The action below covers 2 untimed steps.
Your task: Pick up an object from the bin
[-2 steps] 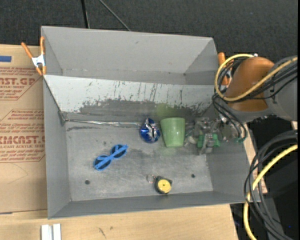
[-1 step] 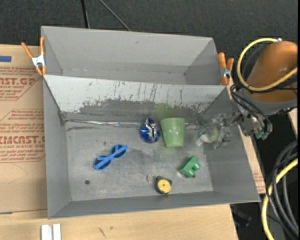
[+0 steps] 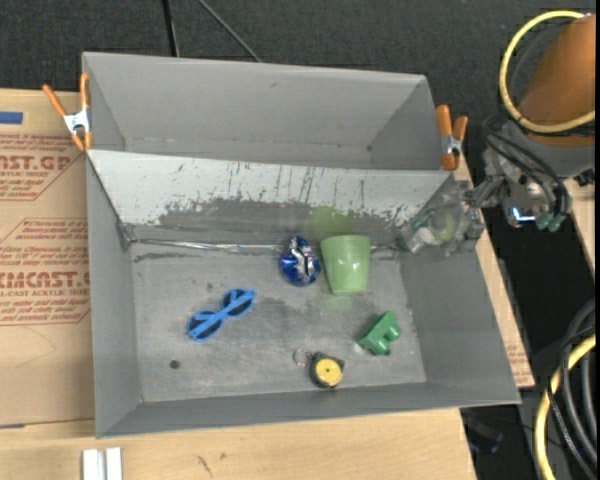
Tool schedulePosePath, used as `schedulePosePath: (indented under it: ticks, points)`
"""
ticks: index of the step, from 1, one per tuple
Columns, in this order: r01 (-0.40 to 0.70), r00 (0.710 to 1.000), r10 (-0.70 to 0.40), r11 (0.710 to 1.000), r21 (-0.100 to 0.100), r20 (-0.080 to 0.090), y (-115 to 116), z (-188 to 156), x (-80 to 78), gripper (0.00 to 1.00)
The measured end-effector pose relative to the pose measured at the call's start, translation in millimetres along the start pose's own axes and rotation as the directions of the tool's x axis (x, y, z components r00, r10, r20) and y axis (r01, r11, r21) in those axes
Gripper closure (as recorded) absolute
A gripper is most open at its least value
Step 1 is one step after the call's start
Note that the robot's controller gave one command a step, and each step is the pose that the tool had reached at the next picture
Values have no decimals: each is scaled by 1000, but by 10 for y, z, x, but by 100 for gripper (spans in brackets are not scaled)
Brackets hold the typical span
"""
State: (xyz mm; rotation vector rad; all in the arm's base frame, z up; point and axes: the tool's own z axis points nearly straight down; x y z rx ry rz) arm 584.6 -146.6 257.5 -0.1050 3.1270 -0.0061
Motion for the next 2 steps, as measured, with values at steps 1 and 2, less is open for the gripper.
schedulePosePath:
  ticks: [1, 2]
  points:
    - [106, 994, -106, 994, -2, 0, 296, -823, -100, 100]
    - [321, 947, -321, 947, -11, -14, 165, 236, 79, 100]
